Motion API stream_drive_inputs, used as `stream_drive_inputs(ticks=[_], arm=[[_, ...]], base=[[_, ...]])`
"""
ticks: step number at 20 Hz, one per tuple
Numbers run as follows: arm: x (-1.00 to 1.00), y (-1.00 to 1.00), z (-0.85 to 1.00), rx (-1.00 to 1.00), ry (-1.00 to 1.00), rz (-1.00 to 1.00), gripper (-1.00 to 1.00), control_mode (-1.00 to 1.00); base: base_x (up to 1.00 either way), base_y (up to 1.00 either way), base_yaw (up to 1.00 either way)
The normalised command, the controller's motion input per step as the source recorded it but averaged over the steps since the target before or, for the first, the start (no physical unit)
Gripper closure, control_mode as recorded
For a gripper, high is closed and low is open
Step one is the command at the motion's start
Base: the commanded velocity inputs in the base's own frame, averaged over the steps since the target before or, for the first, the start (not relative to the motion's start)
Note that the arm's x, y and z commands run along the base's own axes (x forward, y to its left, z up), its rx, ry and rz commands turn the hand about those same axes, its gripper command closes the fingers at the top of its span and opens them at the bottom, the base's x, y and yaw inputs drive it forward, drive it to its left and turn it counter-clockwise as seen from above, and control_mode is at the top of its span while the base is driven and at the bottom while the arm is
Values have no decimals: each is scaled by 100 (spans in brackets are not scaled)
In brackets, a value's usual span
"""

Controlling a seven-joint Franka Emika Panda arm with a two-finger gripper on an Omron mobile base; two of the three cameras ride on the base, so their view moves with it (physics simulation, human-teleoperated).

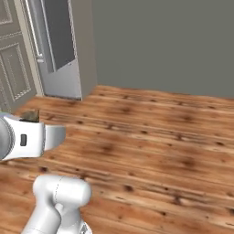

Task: Transport the steak and garlic to the fridge. Place the steak on the rack containing meat and place the garlic on the rack containing the vegetable, ensuring meats and vegetables are on different racks.

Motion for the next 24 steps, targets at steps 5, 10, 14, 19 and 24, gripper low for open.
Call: stream_drive_inputs(ticks=[5,10,14,19,24], arm=[[0,0,0,0,0,0,100,100],[0,0,0,0,0,0,100,100],[0,0,0,0,0,0,100,100],[0,0,0,0,0,0,100,100],[0,0,0,0,0,0,100,100]], base=[[100,100,-8],[91,100,-6],[68,100,-5],[57,100,-4],[66,100,-6]])
